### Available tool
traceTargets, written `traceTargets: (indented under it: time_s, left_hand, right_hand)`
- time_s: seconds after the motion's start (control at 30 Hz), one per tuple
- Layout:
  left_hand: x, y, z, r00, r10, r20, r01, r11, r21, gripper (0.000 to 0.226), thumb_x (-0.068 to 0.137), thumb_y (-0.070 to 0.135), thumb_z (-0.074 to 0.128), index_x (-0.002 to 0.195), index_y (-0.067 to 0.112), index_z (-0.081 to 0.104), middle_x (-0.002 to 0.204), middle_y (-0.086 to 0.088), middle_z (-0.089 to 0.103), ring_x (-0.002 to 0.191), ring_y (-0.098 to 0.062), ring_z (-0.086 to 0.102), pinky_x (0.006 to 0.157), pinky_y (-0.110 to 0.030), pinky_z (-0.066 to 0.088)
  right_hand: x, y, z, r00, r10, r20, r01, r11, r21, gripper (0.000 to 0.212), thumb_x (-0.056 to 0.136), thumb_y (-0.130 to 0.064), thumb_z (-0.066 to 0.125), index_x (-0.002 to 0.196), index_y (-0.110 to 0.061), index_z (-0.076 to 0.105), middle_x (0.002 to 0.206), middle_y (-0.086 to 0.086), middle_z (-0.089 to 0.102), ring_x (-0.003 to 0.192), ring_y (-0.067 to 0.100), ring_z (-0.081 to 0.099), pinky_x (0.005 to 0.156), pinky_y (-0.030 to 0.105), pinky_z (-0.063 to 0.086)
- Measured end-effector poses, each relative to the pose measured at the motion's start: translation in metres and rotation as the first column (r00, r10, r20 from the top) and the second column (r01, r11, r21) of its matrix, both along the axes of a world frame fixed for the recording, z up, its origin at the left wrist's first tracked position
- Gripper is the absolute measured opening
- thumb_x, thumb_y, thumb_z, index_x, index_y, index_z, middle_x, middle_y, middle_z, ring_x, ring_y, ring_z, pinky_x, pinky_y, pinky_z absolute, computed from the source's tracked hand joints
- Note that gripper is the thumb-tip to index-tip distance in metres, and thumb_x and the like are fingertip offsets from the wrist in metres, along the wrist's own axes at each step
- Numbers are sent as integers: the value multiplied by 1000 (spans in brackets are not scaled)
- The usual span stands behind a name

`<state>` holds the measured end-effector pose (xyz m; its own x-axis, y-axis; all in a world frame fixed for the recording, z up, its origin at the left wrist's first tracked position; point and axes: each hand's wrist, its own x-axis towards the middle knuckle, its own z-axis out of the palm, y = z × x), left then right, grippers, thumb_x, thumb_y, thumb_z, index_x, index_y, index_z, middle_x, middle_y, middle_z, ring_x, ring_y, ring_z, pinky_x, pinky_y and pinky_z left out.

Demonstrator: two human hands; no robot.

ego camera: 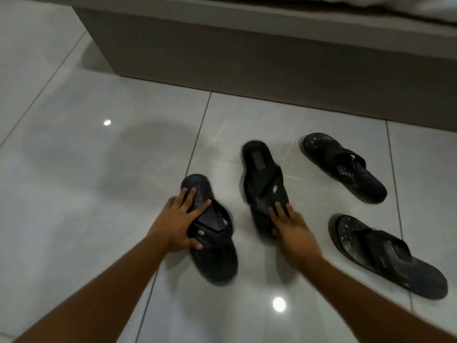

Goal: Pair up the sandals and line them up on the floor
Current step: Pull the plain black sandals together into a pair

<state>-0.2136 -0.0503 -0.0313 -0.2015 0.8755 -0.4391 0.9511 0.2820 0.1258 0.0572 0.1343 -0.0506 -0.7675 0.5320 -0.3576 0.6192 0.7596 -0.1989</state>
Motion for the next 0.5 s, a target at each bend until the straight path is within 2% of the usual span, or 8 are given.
traceTargets:
  time_s: [0.07, 0.13, 0.2, 0.27, 0.33, 0.37, 0.43, 0.5]
  left_hand:
    - [-13, -5, 5, 997, -69, -21, 68, 996, -62, 120, 64, 70, 68, 145, 45, -16, 157, -8, -23, 146, -33, -17, 119, -52, 3]
    - [-21, -8, 5, 990, -141, -33, 137, 986, -94, 121, 65, 66, 70, 144, 46, -20, 158, -7, -22, 146, -32, -16, 119, -50, 5]
    - [-28, -12, 5, 979, -200, -48, 195, 977, -92, 124, 62, 68, 71, 144, 46, -20, 159, -9, -17, 147, -34, -10, 119, -50, 13]
    - [-35, -11, 4, 956, -278, -90, 275, 960, -49, 129, 51, 68, 75, 149, 43, -4, 160, -14, 1, 146, -38, 7, 112, -52, 28]
    - [-41, -12, 4, 941, -312, -129, 307, 950, -62, 132, 44, 68, 78, 151, 37, 8, 159, -16, 15, 144, -38, 17, 107, -53, 35]
    - [-43, -12, 7, 935, -324, -145, 313, 945, -96, 133, 44, 67, 79, 152, 36, 7, 159, -15, 15, 144, -37, 14, 108, -54, 32]
    - [-41, -12, 15, 935, -317, -161, 297, 945, -136, 134, 45, 65, 78, 152, 34, 2, 160, -15, 9, 147, -37, -4, 115, -53, 10]
    - [-29, -4, 24, 938, -284, -197, 266, 957, -112, 131, 43, 62, 72, 153, 26, 10, 159, -20, 10, 145, -34, -14, 114, -47, -9]
  right_hand:
    - [31, -56, -12, 997, -43, -56, 43, 999, 1, 57, 87, -20, 49, 143, -16, 35, 150, 10, 36, 135, 39, 33, 111, 45, 27]
    - [41, -108, -21, 993, -85, -82, 84, 996, -7, 57, 81, -20, 42, 138, -16, 38, 145, 10, 46, 132, 37, 32, 111, 42, 17]
    - [29, -148, -20, 990, -100, -104, 99, 995, -19, 58, 76, -17, 40, 134, -15, 43, 145, 11, 44, 131, 36, 30, 110, 41, 11]
    - [11, -174, -16, 989, -120, -83, 116, 992, -57, 58, 75, -15, 38, 131, -14, 48, 144, 8, 35, 135, 36, 25, 110, 43, 9]
    - [-6, -187, -10, 988, -139, -65, 134, 988, -80, 58, 74, -15, 40, 130, -15, 51, 143, 5, 32, 136, 36, 21, 111, 44, 7]
    - [-11, -187, -6, 990, -131, -50, 127, 990, -68, 58, 73, -17, 45, 131, -16, 53, 144, 5, 31, 134, 36, 24, 111, 46, 6]
    - [-10, -181, 0, 987, -157, -31, 156, 988, -16, 67, 70, -23, 66, 134, -16, 48, 145, 6, 31, 131, 37, 29, 109, 51, 5]
    - [7, -168, 13, 974, -214, -72, 216, 976, 21, 77, 68, -25, 73, 138, -16, 43, 149, 8, 35, 132, 36, 30, 108, 55, 7]
